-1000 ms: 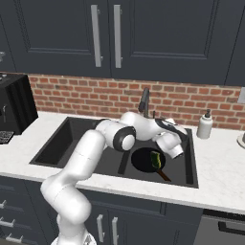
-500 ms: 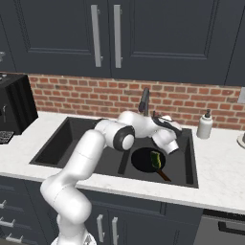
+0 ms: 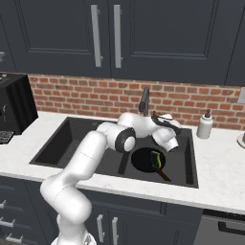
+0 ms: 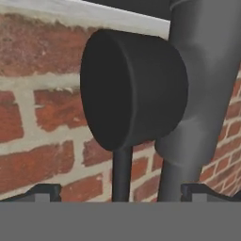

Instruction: Pick the pan and sponge and place them into the sink. Then turn on the water.

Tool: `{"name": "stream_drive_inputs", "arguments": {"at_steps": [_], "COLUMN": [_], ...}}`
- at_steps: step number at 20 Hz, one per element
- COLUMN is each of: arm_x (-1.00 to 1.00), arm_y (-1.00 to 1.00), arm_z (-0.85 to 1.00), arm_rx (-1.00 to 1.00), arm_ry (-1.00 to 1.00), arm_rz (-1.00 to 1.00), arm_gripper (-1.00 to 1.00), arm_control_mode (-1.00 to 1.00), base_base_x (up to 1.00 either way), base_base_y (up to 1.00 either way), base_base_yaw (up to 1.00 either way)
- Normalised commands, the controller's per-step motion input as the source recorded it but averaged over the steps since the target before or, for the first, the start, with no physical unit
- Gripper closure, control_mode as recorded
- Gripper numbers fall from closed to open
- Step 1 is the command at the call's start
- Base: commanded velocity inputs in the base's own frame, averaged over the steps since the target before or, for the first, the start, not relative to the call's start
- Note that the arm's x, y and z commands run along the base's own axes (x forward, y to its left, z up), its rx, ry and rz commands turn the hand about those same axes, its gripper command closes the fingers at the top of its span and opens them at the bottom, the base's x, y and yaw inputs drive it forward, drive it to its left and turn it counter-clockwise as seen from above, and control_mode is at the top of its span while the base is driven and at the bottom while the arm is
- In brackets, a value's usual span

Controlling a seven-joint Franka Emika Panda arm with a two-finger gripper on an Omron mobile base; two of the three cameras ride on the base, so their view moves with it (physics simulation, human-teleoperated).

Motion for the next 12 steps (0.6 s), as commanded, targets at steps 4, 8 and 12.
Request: {"name": "stream_drive_inputs", "arguments": {"at_steps": [4,8,12], "arm_x": [0.15,0.18,0.17], "arm_y": [-0.14,-0.07,0.00], "arm_z": [-0.17,-0.17,-0.11], "arm_rx": [0.00,0.00,0.00], "arm_ry": [0.00,0.00,0.00], "arm_rz": [0.00,0.00,-0.04], "arm_gripper": [-1.00,-1.00,-1.00], "arm_control_mode": [-1.00,-1.00,-1.00], "base_base_x": [0.00,0.00,0.00], "base_base_y": [0.00,0.00,0.00], "base_base_yaw": [0.00,0.00,0.00]}}
